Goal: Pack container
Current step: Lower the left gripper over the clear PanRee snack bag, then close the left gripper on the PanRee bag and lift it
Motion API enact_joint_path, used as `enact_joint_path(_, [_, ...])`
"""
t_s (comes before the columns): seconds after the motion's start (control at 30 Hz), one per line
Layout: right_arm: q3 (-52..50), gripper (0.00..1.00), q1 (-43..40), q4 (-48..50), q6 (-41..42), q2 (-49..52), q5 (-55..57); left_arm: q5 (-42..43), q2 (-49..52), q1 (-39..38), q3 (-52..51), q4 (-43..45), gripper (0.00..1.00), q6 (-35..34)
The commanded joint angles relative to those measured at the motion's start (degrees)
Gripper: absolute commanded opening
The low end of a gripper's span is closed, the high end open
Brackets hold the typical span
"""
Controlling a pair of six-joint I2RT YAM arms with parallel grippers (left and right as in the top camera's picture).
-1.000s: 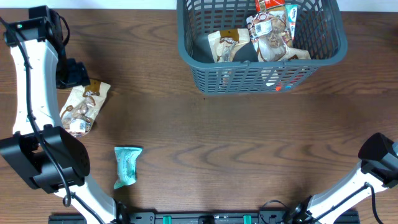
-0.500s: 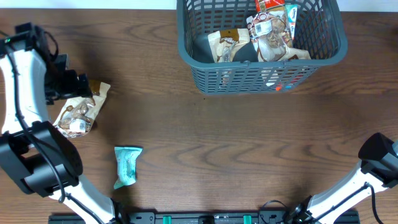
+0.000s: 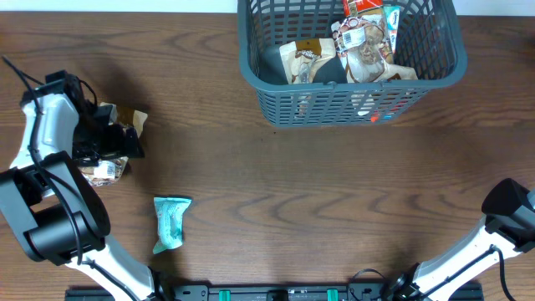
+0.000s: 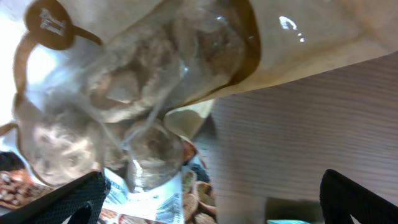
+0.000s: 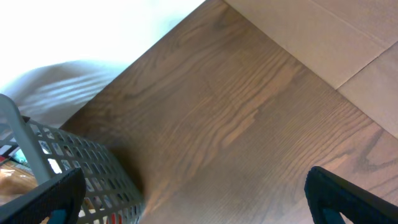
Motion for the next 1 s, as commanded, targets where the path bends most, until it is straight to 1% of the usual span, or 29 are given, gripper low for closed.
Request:
enact_joint_path(0.0, [0.4, 0.99, -0.2, -0.1, 0.4, -0.9, -0.2, -5.1, -0.1, 0.0, -0.5, 0.9, 0.99, -1.0])
enact_joint_path(0.07, [0.4, 0.99, -0.1, -0.1, 0.4, -0.9, -0.2, -6.3, -0.1, 0.2, -0.5, 1.8, 0.99, -1.2])
enact_joint_path(0.33, [0.4, 0.99, -0.1, -0.1, 0.4, -0.9, -0.2, -6.3, 0.8, 0.6, -0.7, 4.2, 0.98, -0.9])
enact_joint_path(0.77, [0.4, 0.99, -0.2, -0.1, 0.4, -0.9, -0.2, -6.2, 7.0, 0.6, -0.7, 4.5, 0.99, -0.9])
enact_joint_path(0.97, [0.4, 0.99, -0.2, -0.1, 0.4, -0.9, -0.2, -6.2, 7.9, 0.6, -0.7, 5.4, 0.99, -0.9])
